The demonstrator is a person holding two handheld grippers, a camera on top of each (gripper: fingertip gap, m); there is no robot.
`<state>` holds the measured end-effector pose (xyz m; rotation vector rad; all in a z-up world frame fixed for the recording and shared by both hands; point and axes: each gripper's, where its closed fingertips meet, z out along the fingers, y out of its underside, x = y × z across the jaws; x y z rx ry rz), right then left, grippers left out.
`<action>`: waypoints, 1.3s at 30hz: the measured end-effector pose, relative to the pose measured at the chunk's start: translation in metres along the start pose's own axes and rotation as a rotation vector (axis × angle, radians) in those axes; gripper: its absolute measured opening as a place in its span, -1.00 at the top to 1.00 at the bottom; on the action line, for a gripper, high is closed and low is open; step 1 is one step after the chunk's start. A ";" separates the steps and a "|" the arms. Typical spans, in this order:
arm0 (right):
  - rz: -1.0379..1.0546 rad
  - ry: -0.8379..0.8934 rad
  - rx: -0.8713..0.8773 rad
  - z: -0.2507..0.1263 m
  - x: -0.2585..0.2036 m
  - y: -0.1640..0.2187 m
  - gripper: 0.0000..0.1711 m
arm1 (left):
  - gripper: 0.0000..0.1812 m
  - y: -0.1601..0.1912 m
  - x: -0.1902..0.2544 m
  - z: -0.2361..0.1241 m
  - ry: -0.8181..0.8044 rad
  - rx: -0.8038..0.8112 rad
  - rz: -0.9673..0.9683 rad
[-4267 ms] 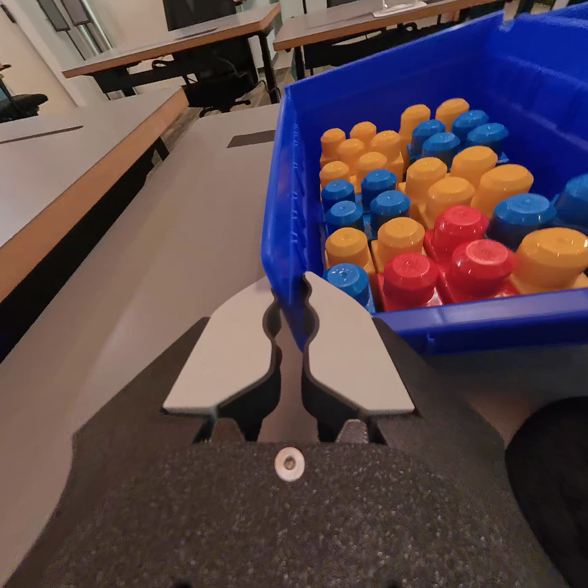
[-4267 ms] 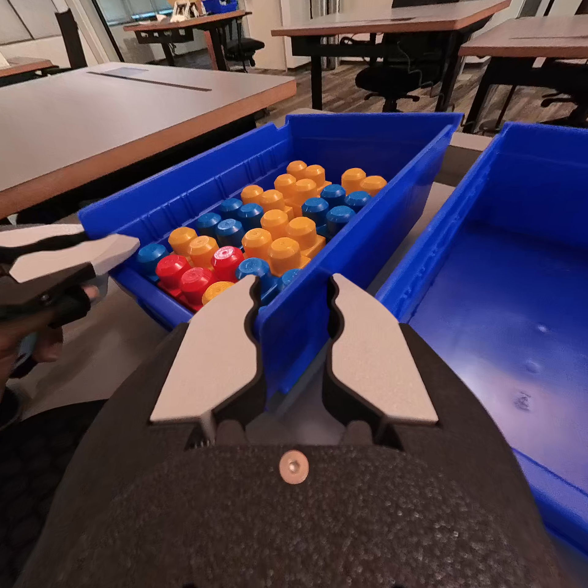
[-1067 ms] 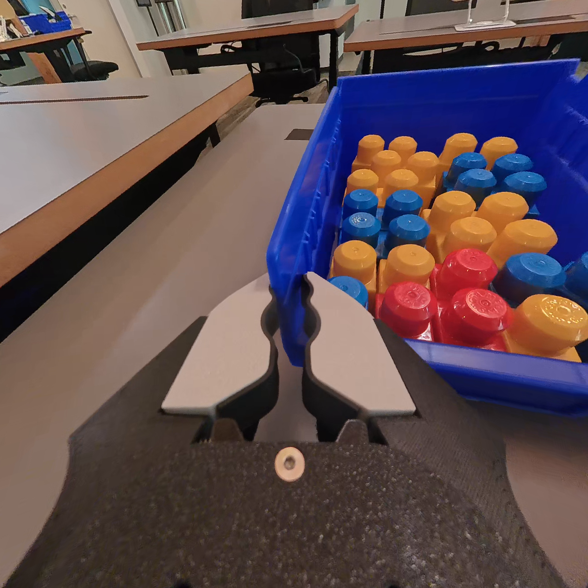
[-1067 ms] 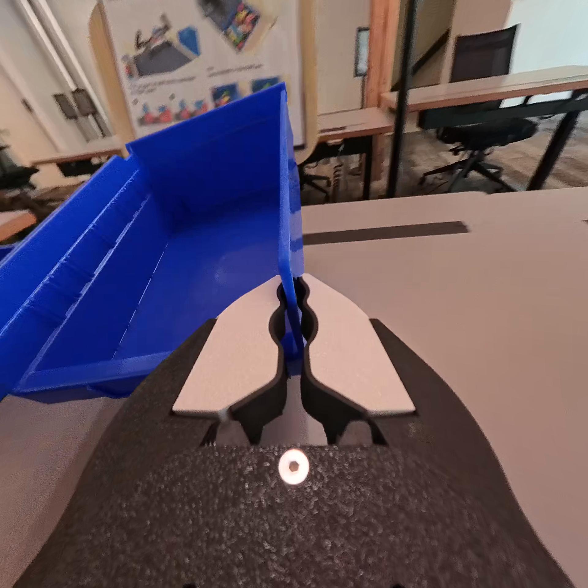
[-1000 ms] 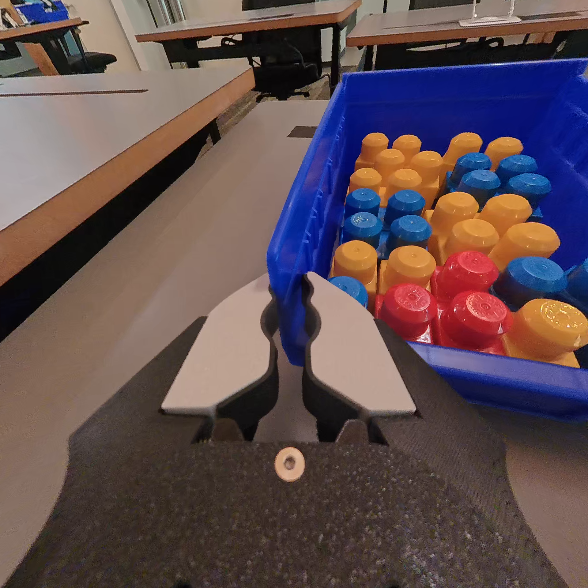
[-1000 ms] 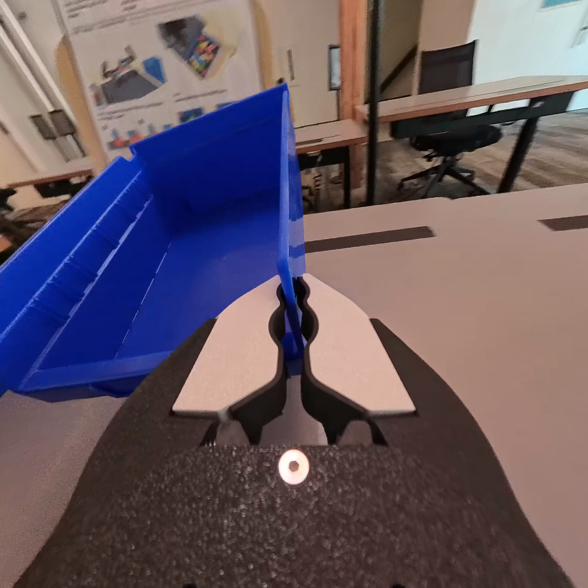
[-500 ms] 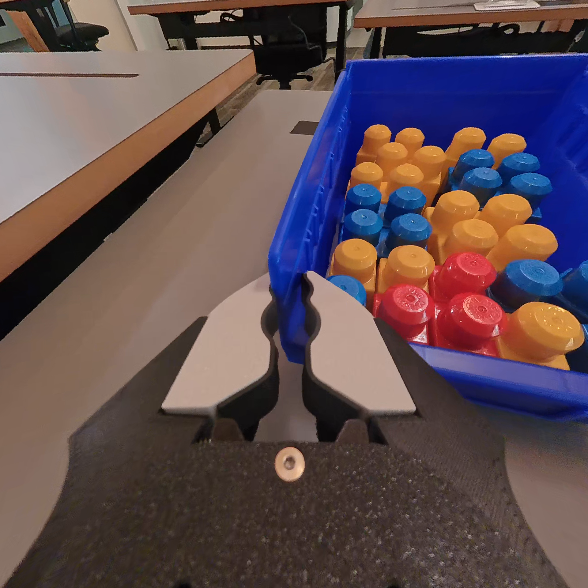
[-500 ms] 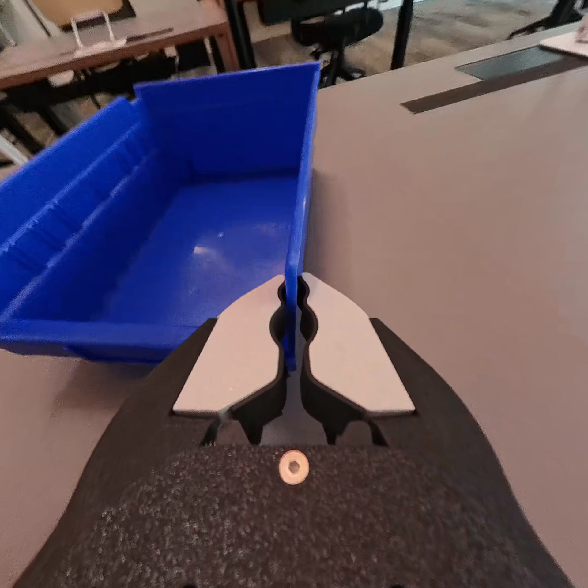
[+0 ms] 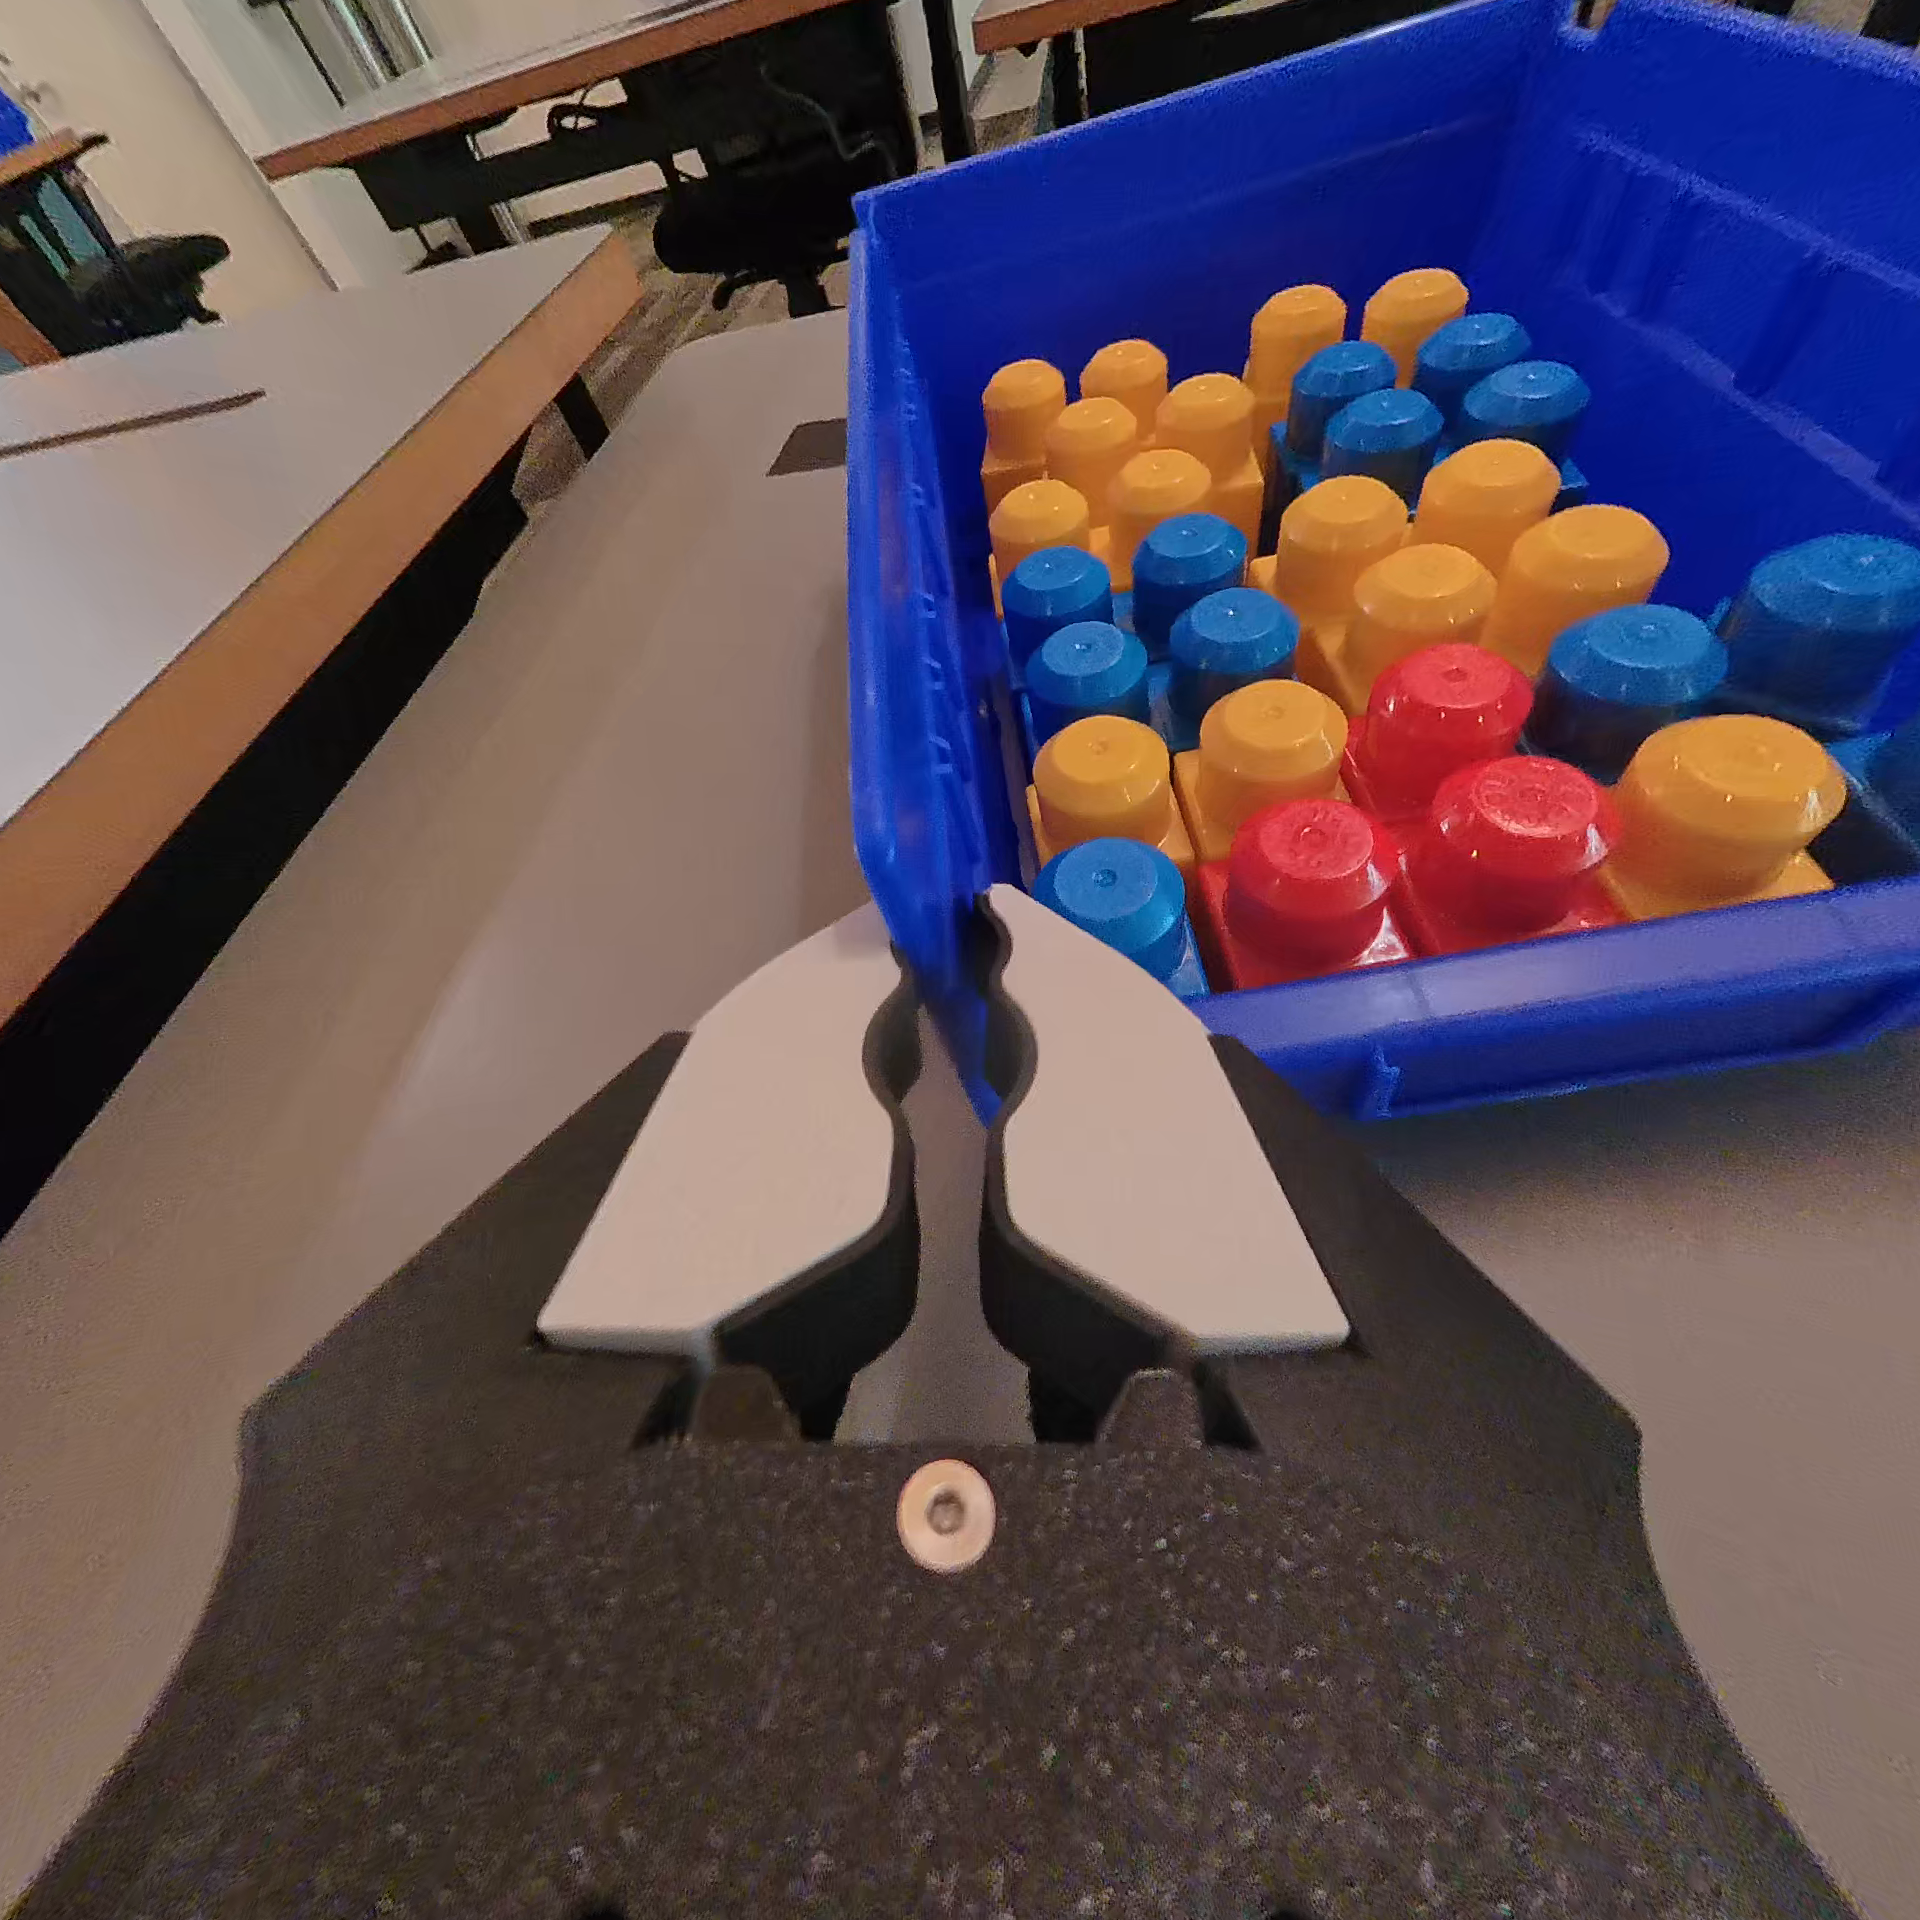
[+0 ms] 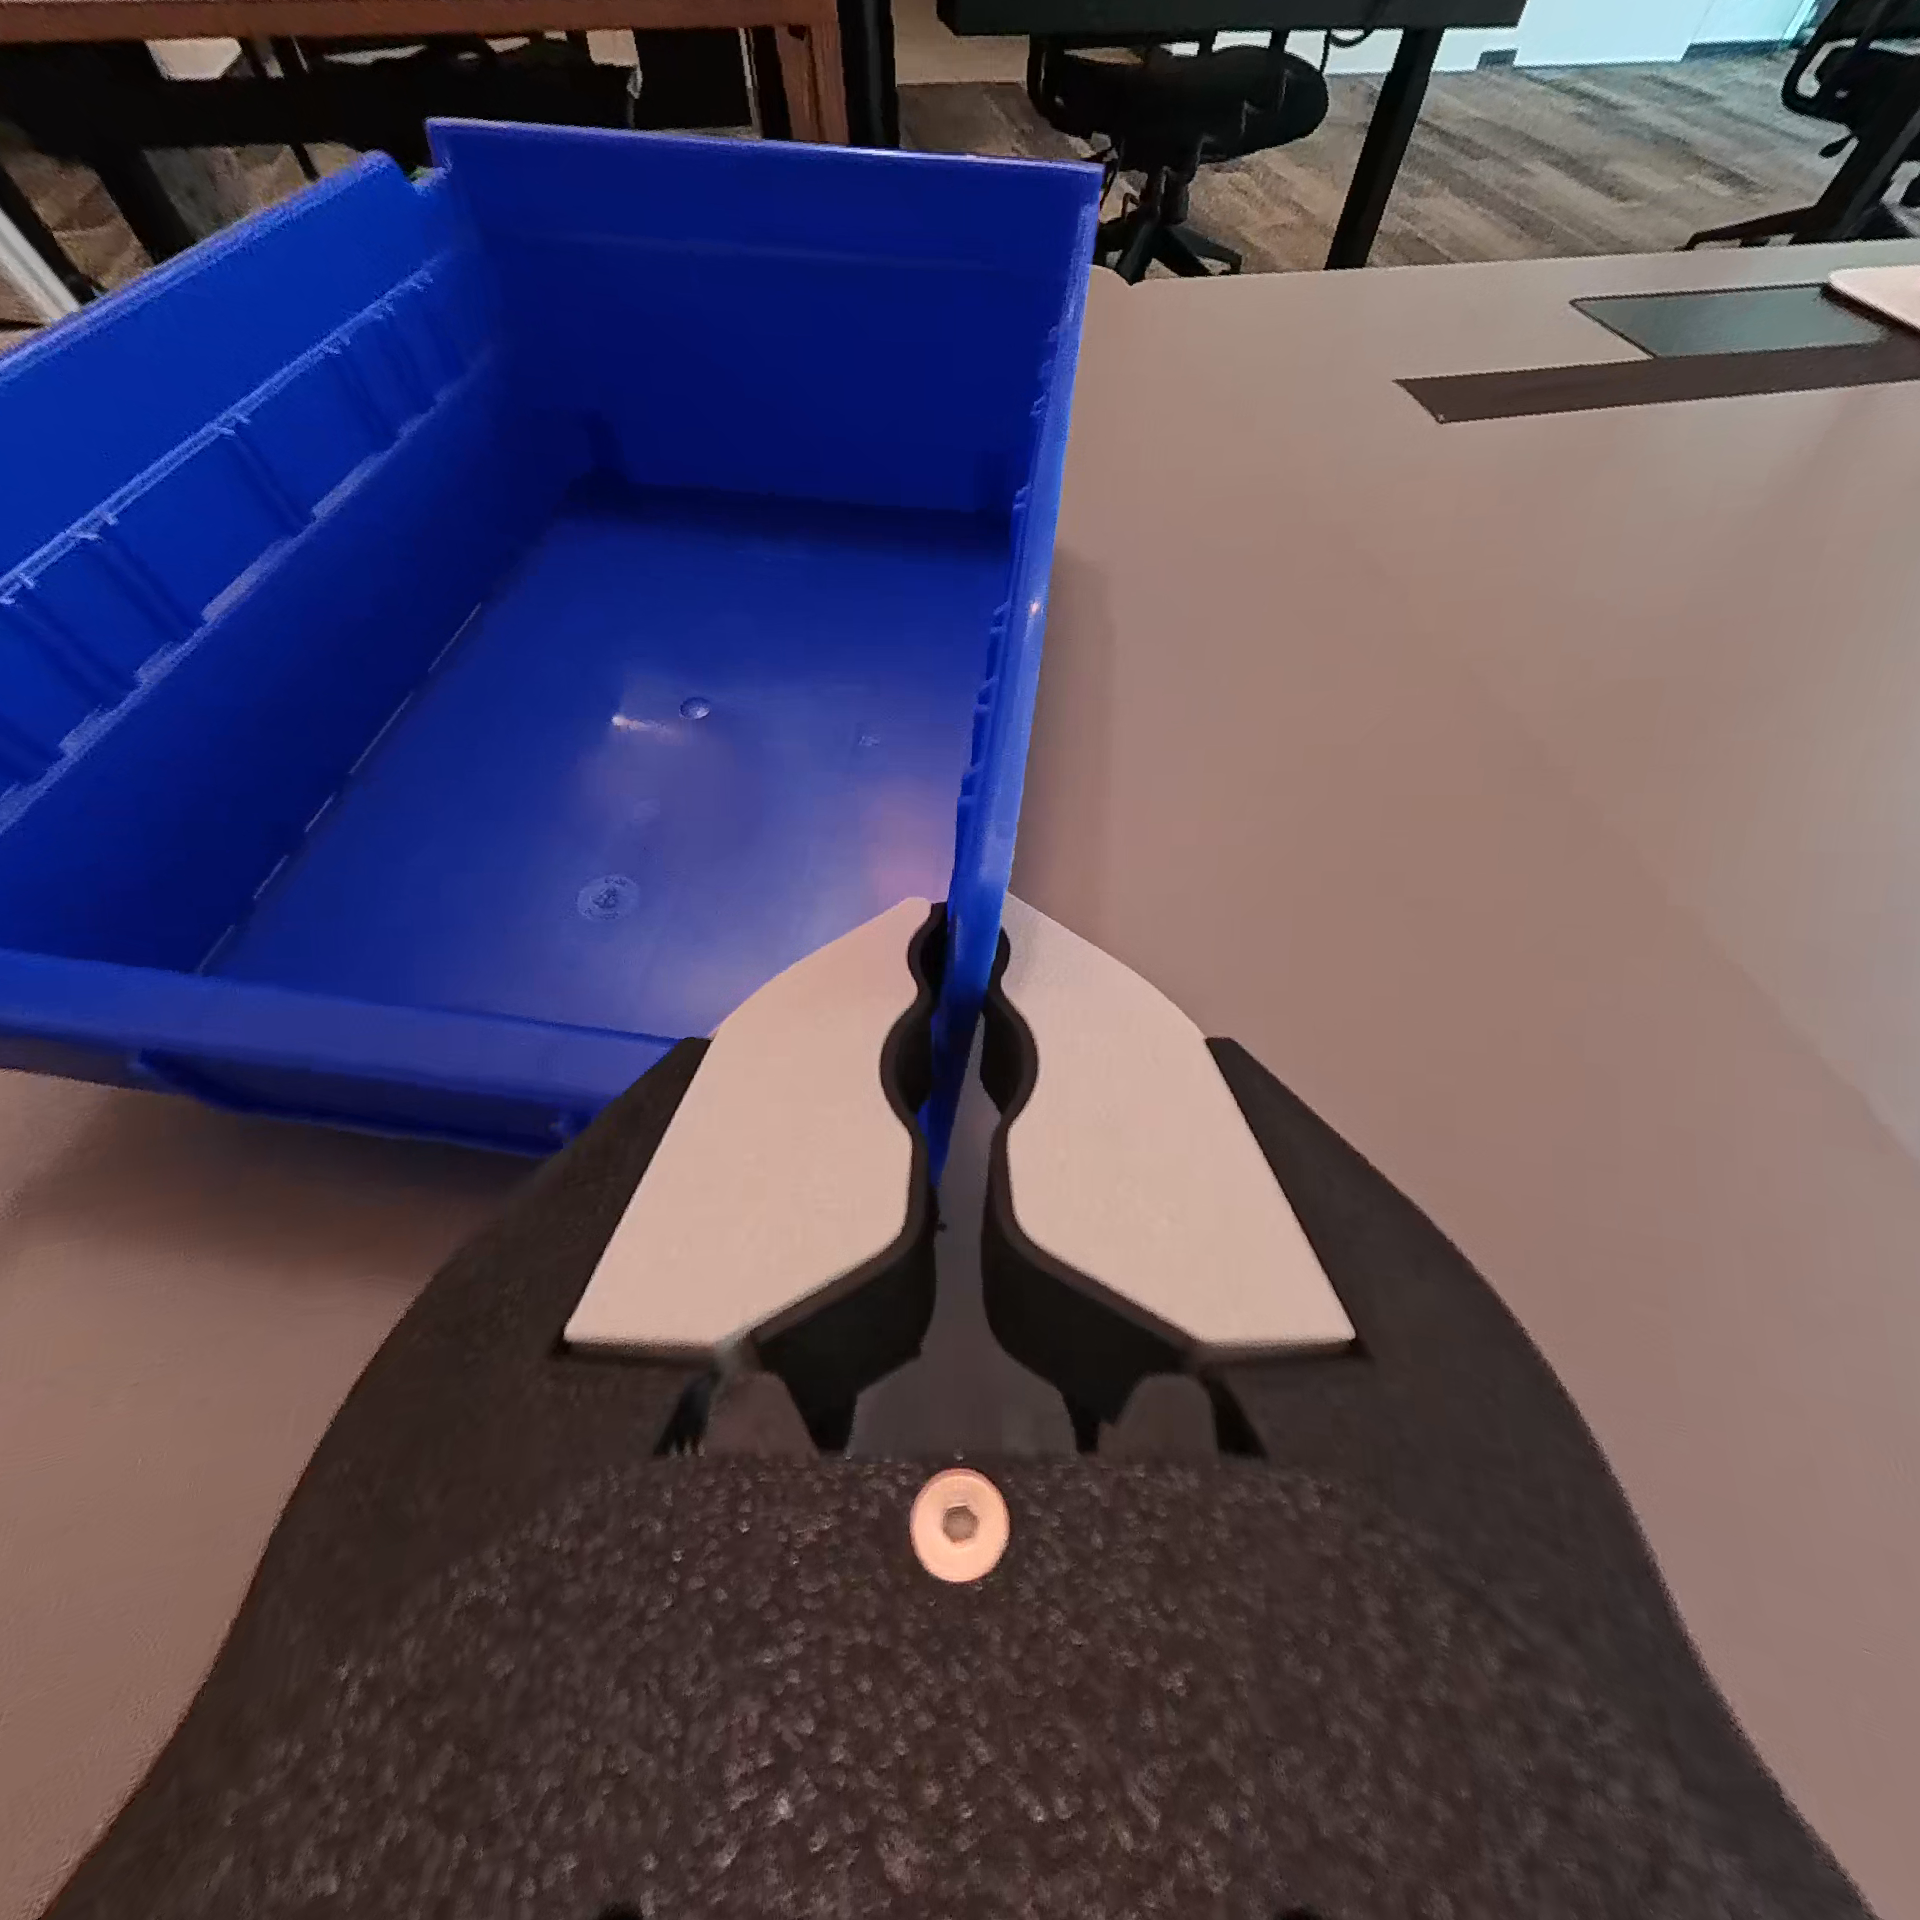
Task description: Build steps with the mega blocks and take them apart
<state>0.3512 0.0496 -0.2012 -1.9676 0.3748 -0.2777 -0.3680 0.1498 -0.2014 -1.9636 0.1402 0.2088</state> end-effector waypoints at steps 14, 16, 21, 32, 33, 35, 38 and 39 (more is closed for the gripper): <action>-0.084 -0.030 -0.012 -0.015 -0.024 0.006 0.94 | 0.90 -0.001 0.018 -0.006 0.053 0.030 0.072; -0.082 -0.026 -0.010 -0.015 -0.024 0.006 0.93 | 0.90 -0.001 0.019 -0.006 0.050 0.030 0.074; -0.077 -0.011 -0.005 -0.011 -0.023 0.004 0.94 | 0.90 -0.004 0.021 0.000 0.021 0.020 0.093; -0.088 0.020 0.006 -0.008 -0.022 0.003 0.94 | 0.88 -0.010 0.040 0.005 0.046 0.016 0.148; -0.083 0.023 0.005 -0.008 -0.021 0.003 0.94 | 0.88 -0.010 0.040 0.005 0.045 0.017 0.151; -0.068 0.026 0.004 -0.007 -0.020 0.003 0.95 | 0.88 -0.010 0.040 0.004 0.043 0.021 0.156; -0.049 0.038 0.002 -0.006 -0.016 0.002 0.95 | 0.88 -0.010 0.040 0.004 0.047 0.024 0.153; -0.044 0.041 0.003 -0.005 -0.015 0.002 0.95 | 0.88 -0.010 0.040 0.004 0.048 0.025 0.153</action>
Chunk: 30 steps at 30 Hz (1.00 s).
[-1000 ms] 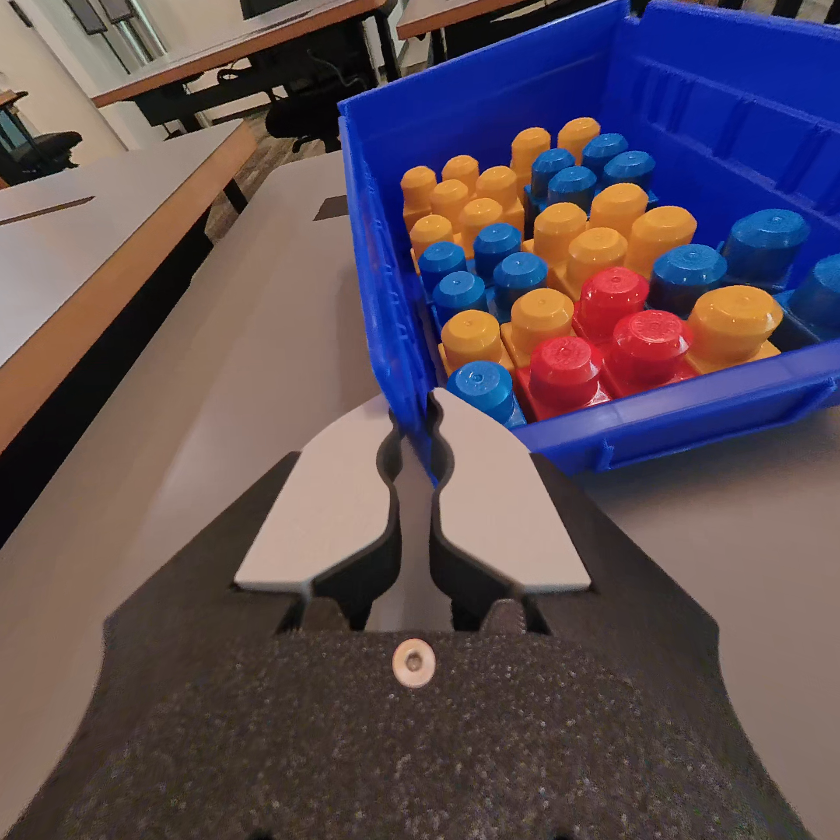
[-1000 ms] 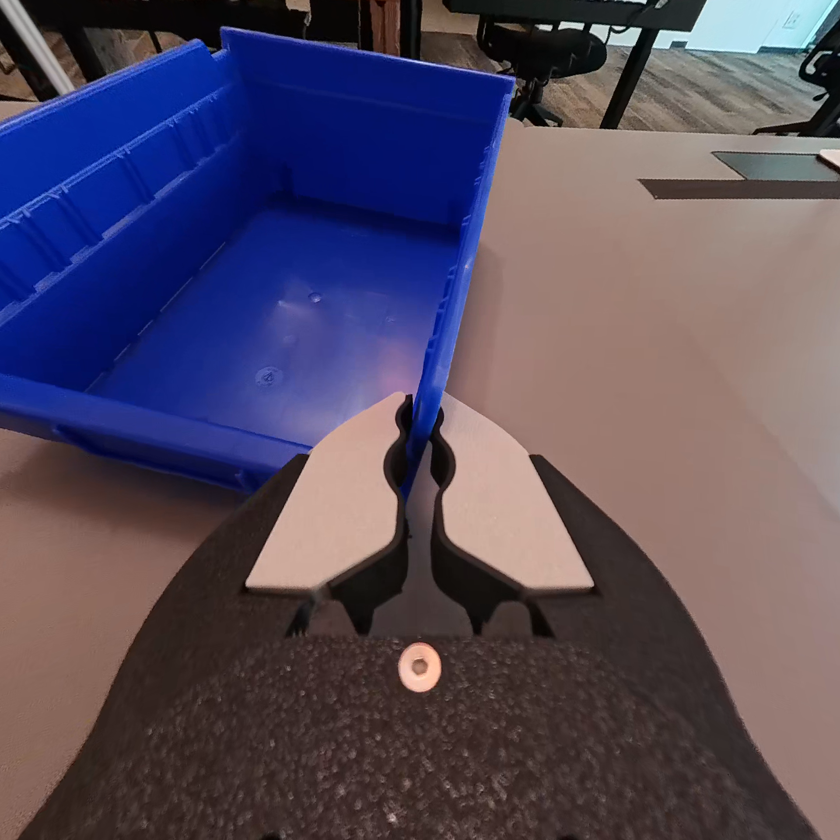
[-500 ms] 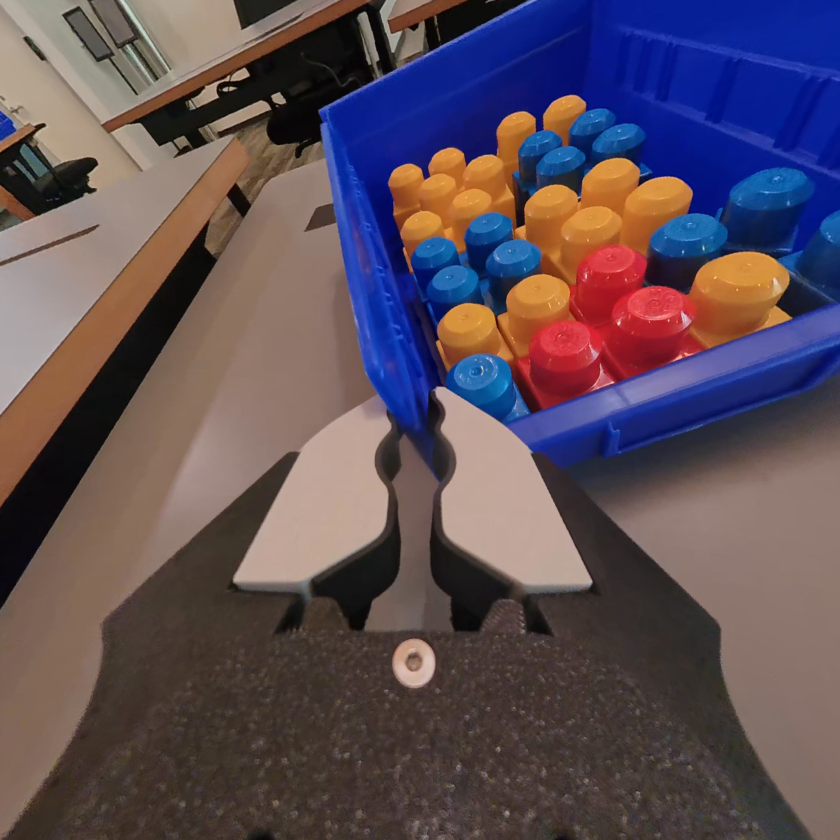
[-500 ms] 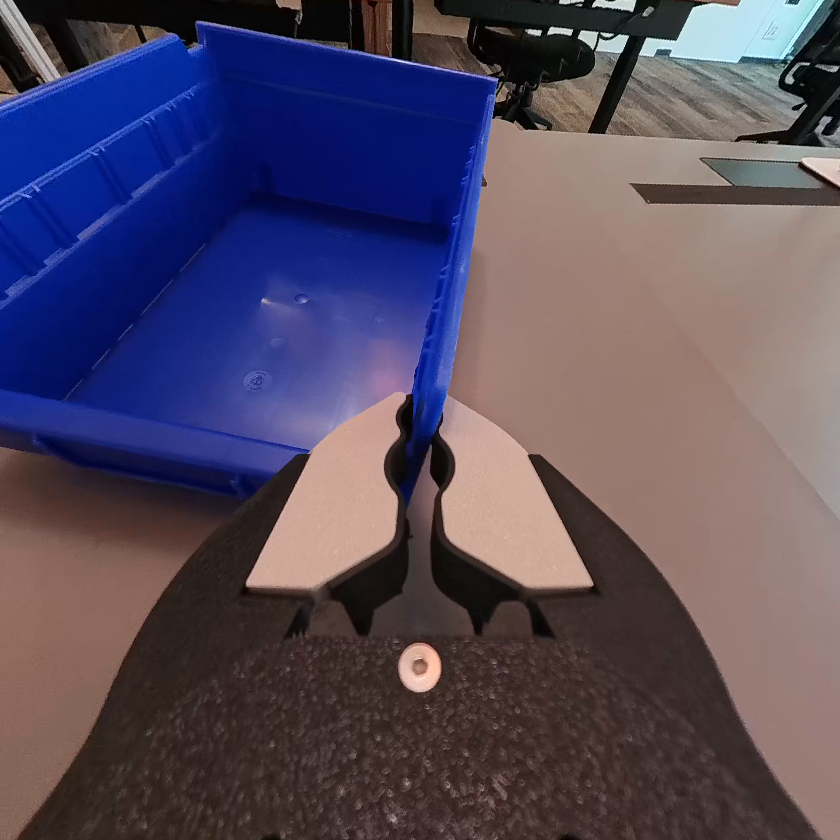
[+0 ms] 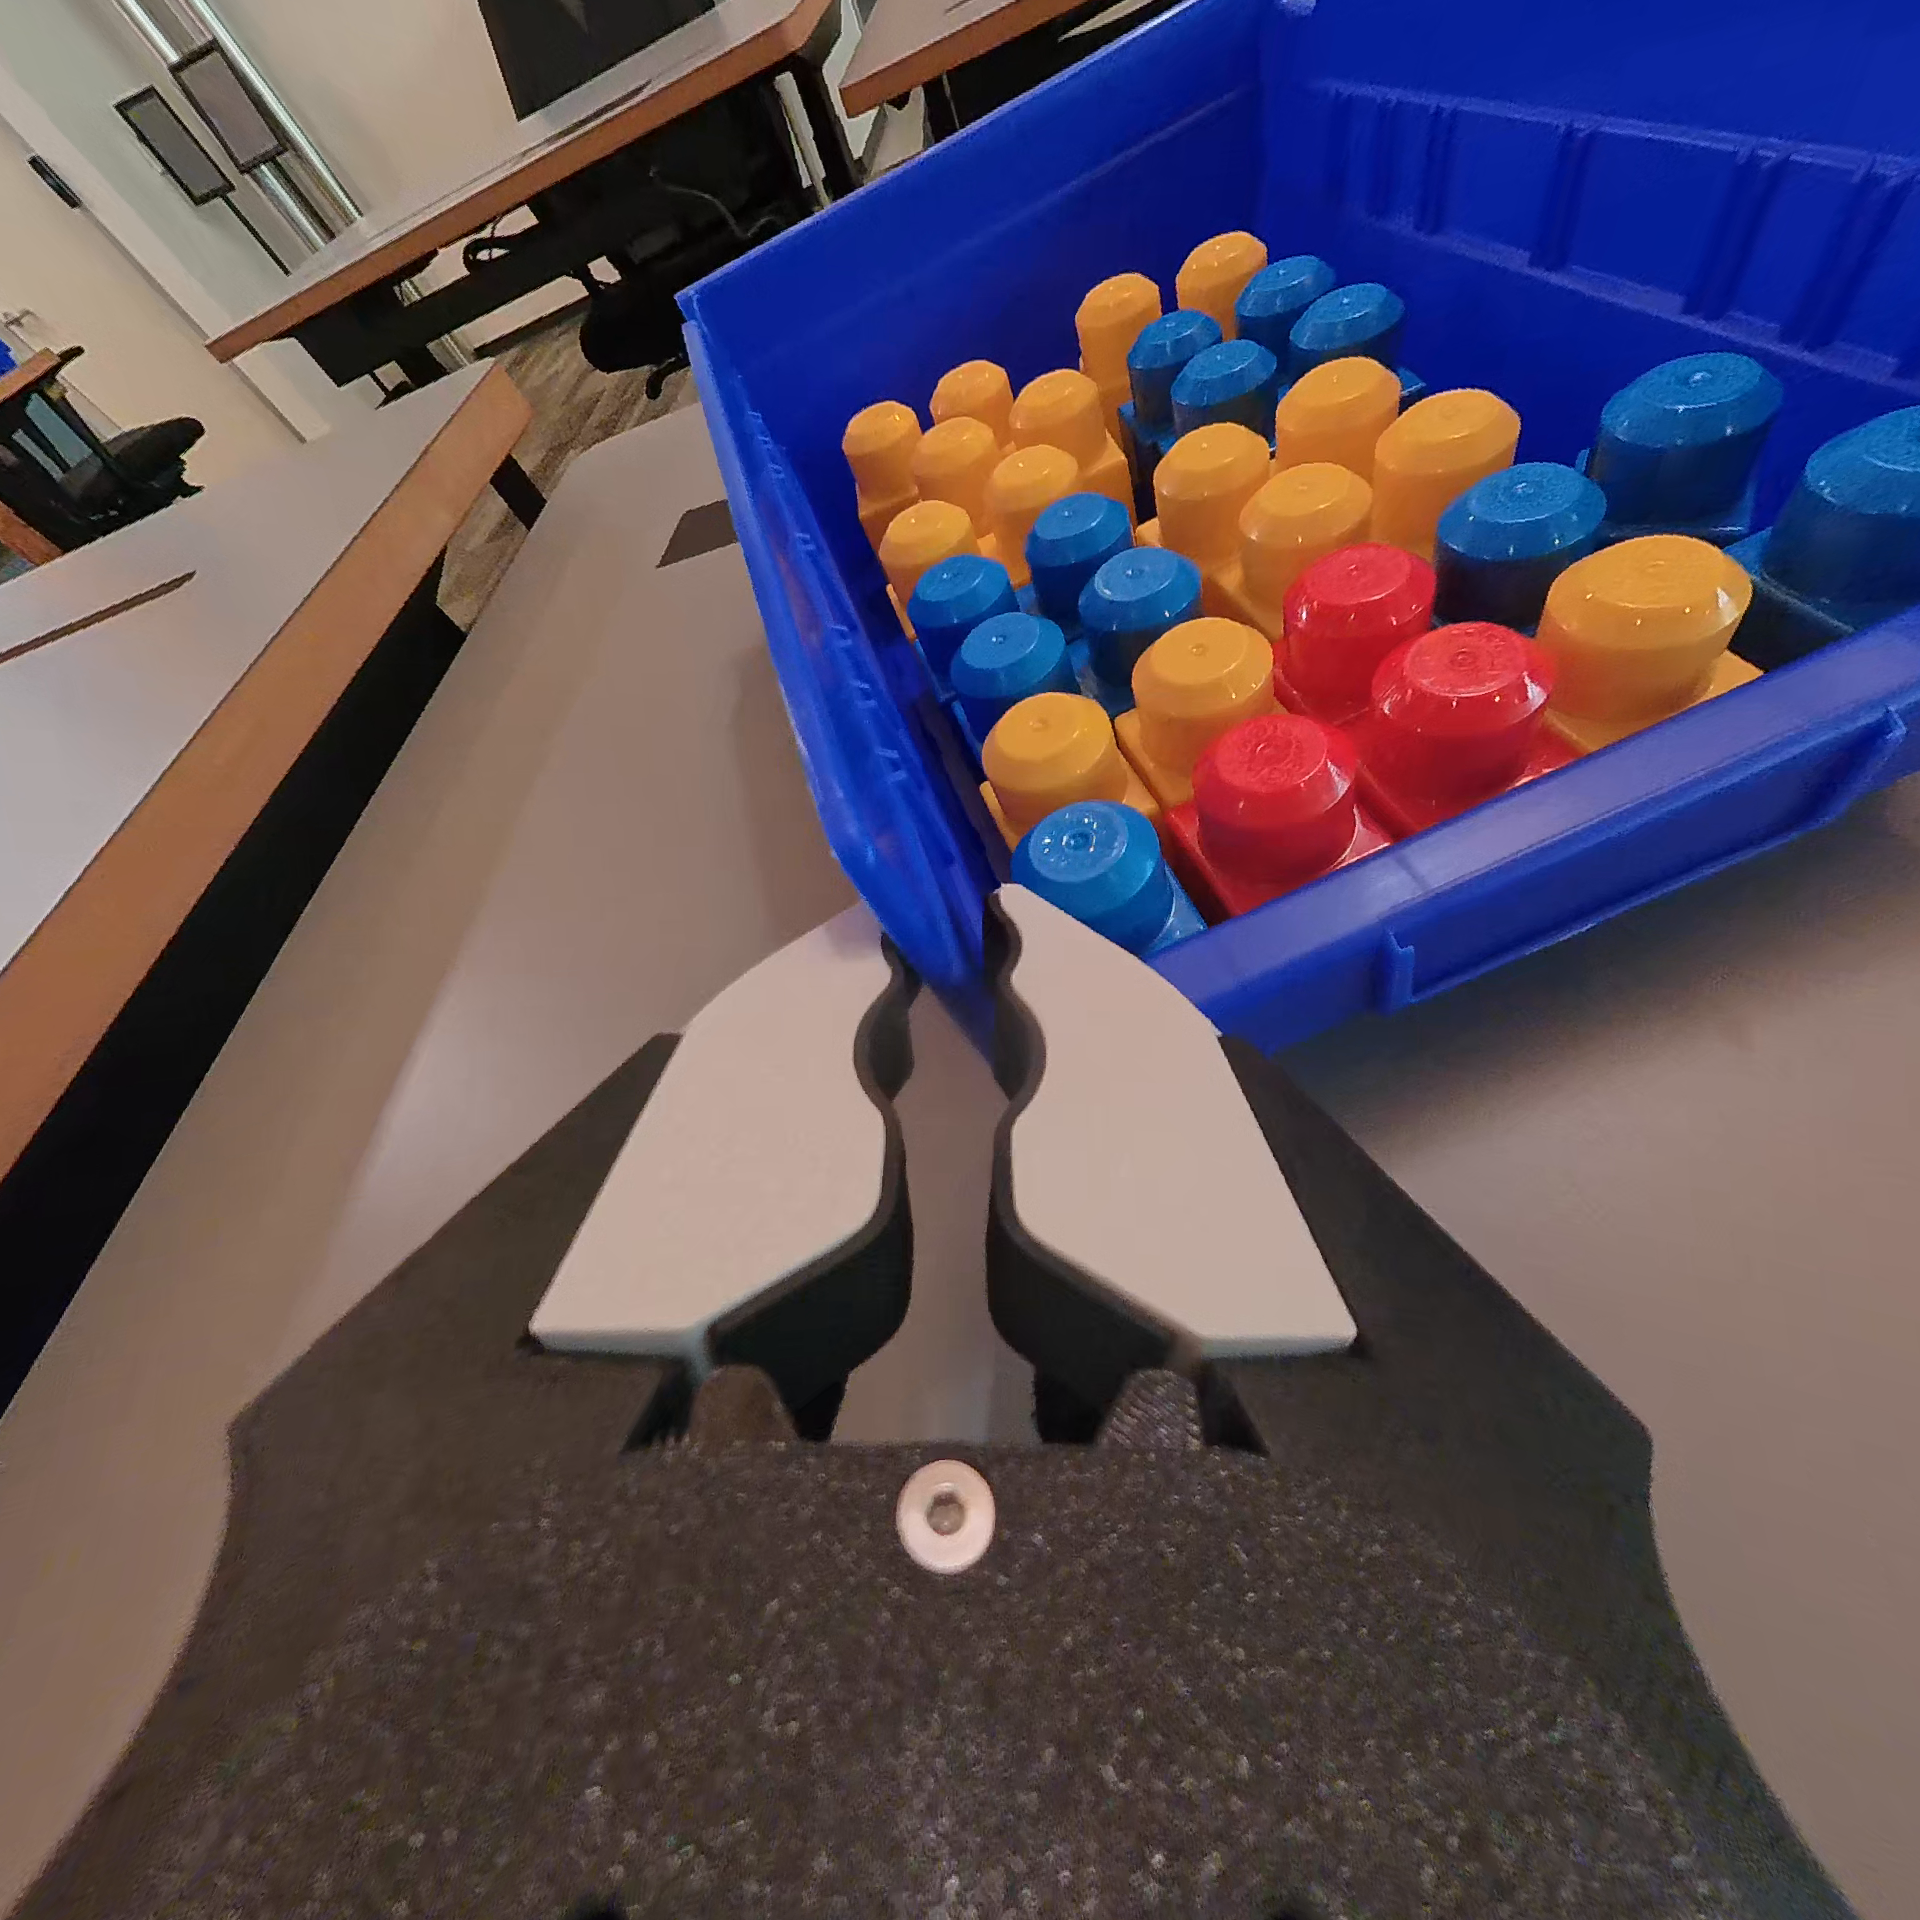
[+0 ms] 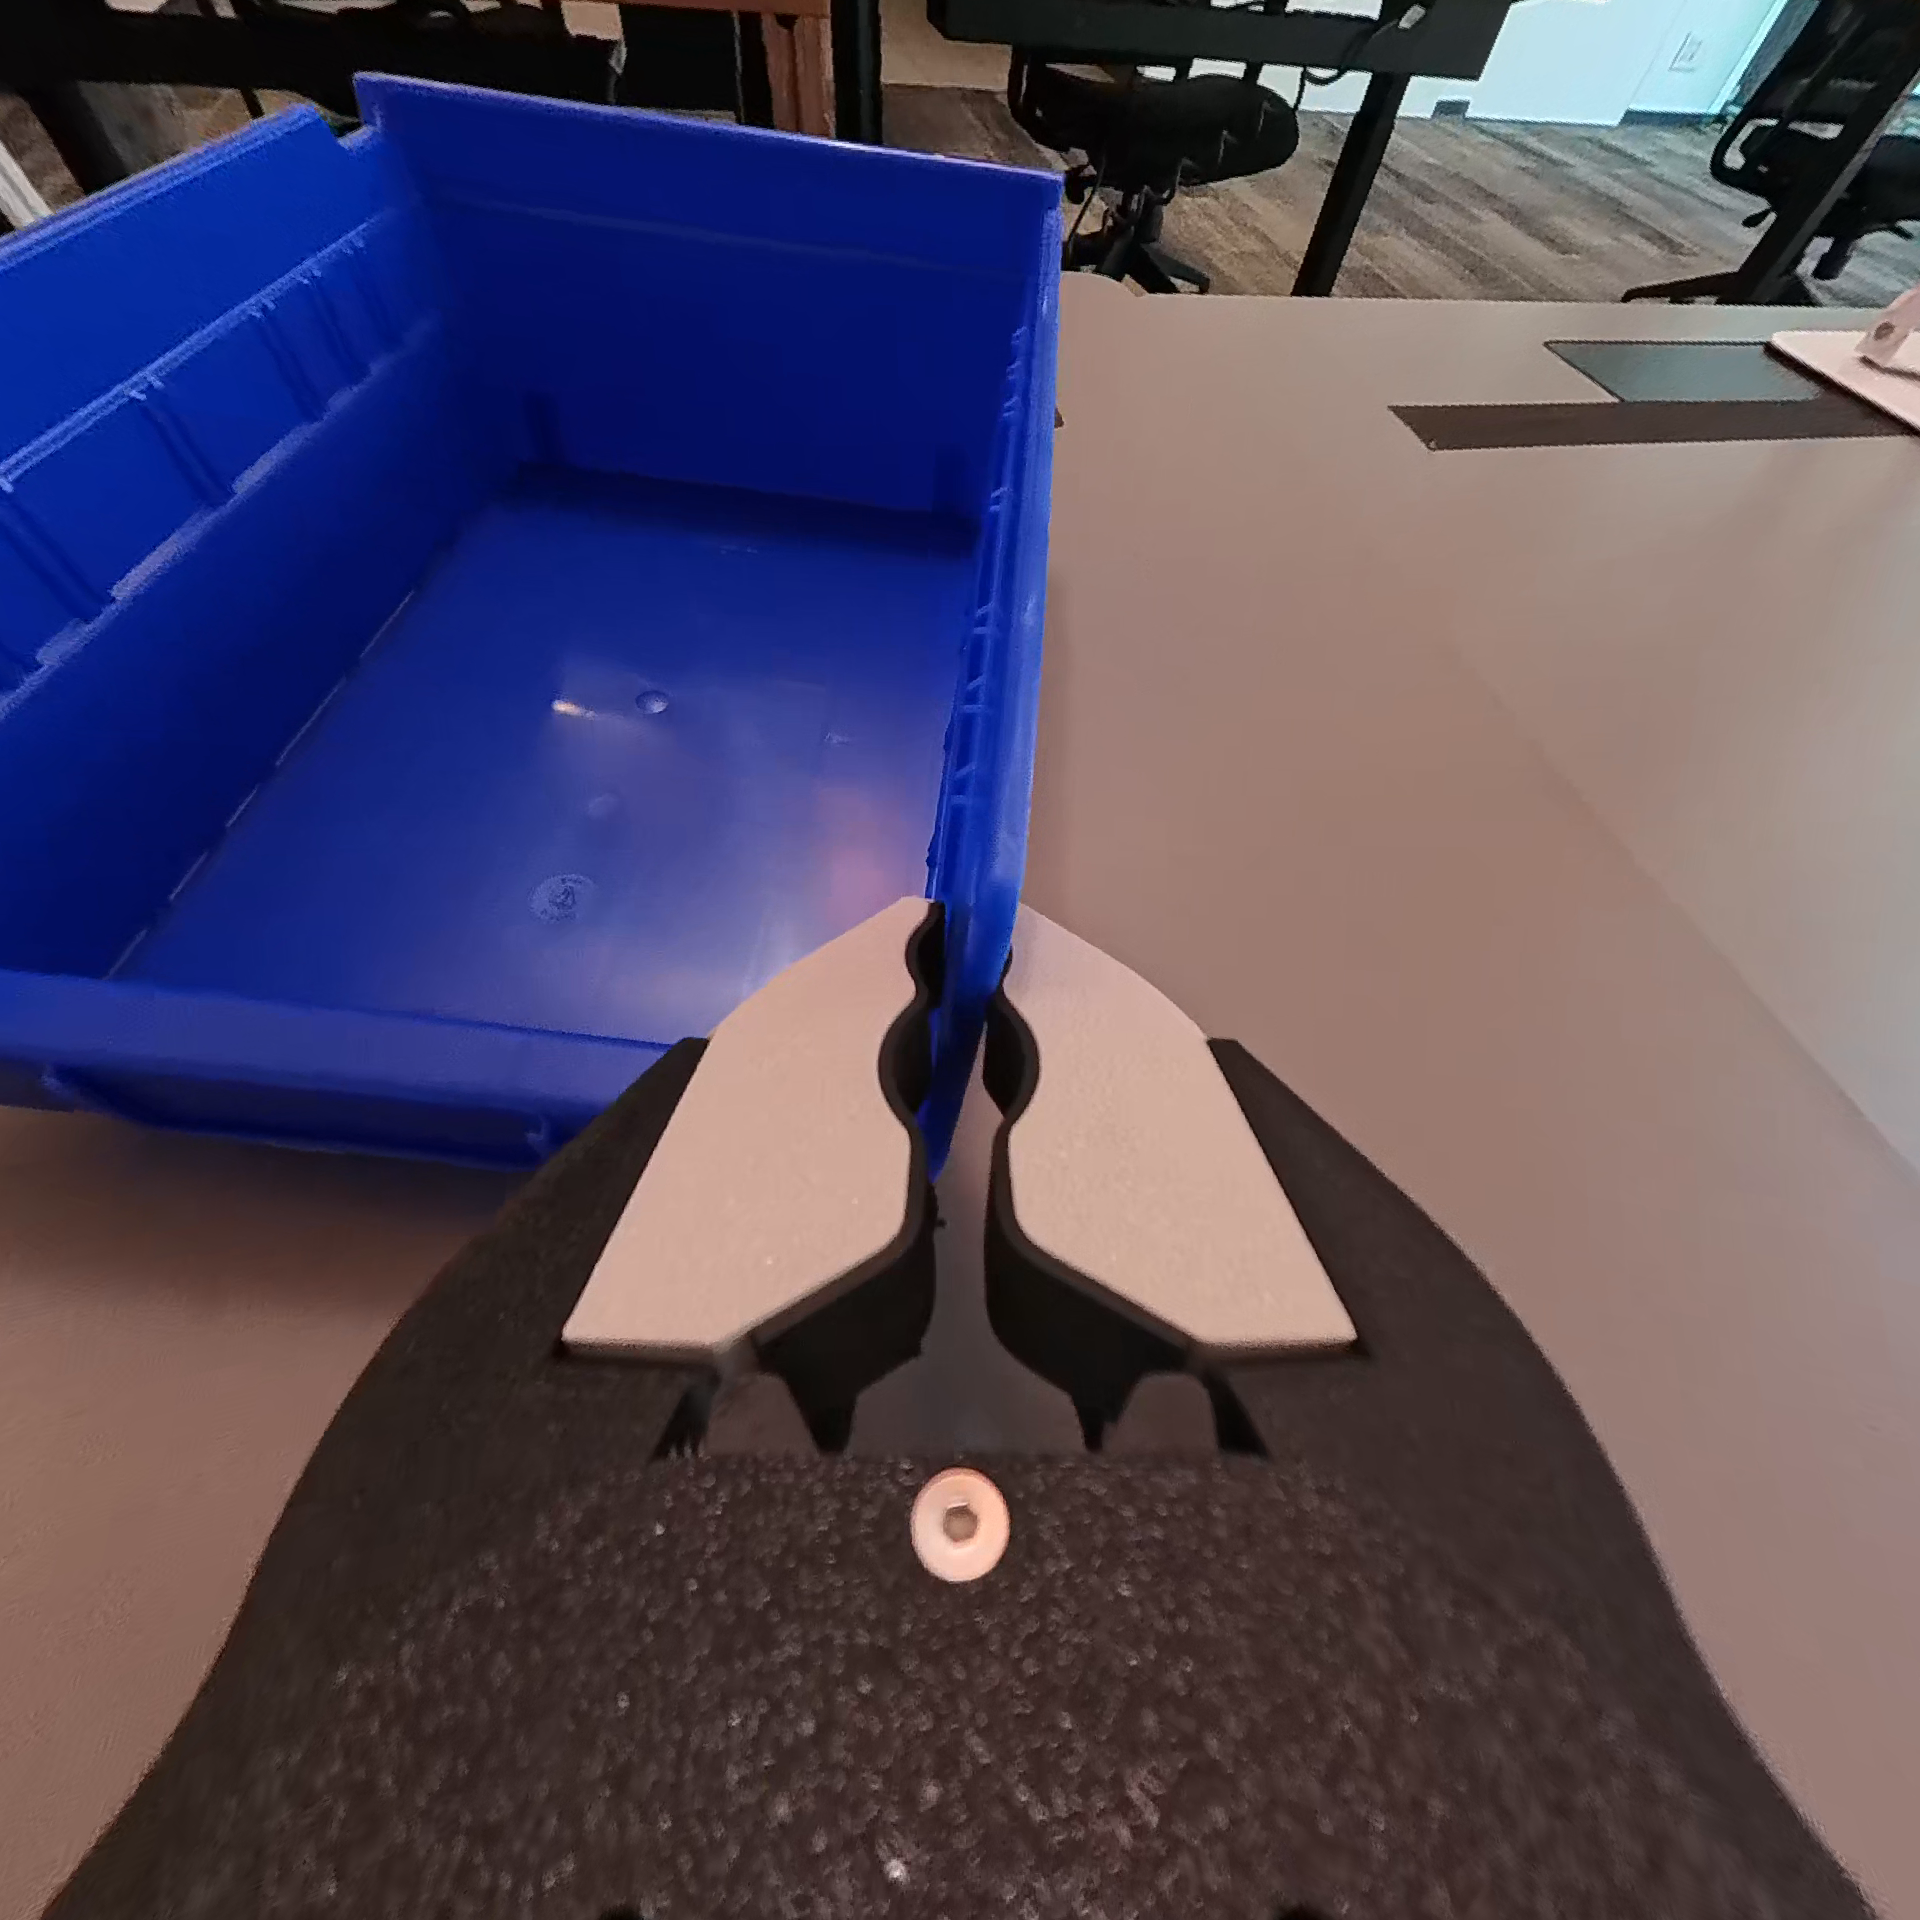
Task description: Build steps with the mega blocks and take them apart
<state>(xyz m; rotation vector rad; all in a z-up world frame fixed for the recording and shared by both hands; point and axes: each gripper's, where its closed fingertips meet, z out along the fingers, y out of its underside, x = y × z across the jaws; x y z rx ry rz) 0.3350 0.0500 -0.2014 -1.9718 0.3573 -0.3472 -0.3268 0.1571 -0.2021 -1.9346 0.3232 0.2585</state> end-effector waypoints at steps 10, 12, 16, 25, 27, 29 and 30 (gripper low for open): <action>0.062 0.036 0.001 0.001 0.017 0.001 0.95 | 0.87 0.000 0.000 -0.002 0.002 0.014 0.010; 0.073 0.048 0.004 0.001 0.022 0.001 0.95 | 0.87 0.000 0.000 -0.002 0.001 0.017 0.011; 0.076 0.051 0.015 0.002 0.026 0.001 0.96 | 0.87 0.000 0.000 -0.002 0.001 0.023 0.017; 0.054 -0.002 0.059 -0.005 0.020 -0.003 0.78 | 0.85 0.003 0.000 -0.004 0.007 0.029 0.059; 0.065 -0.005 0.105 -0.012 0.022 -0.012 0.65 | 0.74 -0.001 -0.004 -0.009 0.006 0.057 0.044; 0.077 0.010 0.159 -0.020 0.027 -0.024 0.55 | 0.69 -0.007 -0.009 -0.015 0.022 0.090 -0.001; 0.081 0.016 0.186 -0.025 0.028 -0.032 0.53 | 0.66 -0.010 -0.012 -0.019 0.026 0.103 -0.019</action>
